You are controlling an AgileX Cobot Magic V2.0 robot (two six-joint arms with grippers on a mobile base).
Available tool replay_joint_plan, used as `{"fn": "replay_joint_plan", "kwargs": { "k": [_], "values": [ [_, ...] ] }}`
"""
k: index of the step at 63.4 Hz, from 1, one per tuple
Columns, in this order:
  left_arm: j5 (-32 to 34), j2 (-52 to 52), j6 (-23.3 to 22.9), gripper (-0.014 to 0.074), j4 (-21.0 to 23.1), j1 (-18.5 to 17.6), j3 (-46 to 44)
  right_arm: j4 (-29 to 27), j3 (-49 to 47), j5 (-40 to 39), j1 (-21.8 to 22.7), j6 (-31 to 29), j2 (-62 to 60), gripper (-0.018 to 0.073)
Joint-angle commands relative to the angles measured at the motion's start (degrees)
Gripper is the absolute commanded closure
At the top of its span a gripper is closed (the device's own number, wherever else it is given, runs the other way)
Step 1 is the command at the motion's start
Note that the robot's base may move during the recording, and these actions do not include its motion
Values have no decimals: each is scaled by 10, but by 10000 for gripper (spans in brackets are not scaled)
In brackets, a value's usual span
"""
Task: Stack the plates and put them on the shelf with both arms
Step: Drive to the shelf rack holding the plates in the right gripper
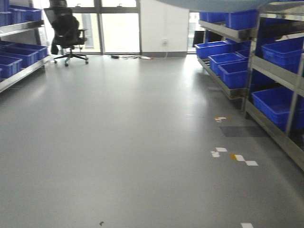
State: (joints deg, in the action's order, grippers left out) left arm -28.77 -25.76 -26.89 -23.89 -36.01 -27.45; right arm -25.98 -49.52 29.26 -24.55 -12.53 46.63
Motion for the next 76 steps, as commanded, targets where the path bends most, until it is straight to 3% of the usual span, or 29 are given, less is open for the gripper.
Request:
{"fn": "replay_joint_plan", "kwargs": {
  "k": [1, 76],
  "values": [
    [39, -3, -5, 512, -7, -4, -17, -11, -21, -47, 0, -2, -7, 503],
    [39, -3, -5, 512, -7, -4, -17, -11, -21, -47, 0, -2, -7, 503]
  ]
}}
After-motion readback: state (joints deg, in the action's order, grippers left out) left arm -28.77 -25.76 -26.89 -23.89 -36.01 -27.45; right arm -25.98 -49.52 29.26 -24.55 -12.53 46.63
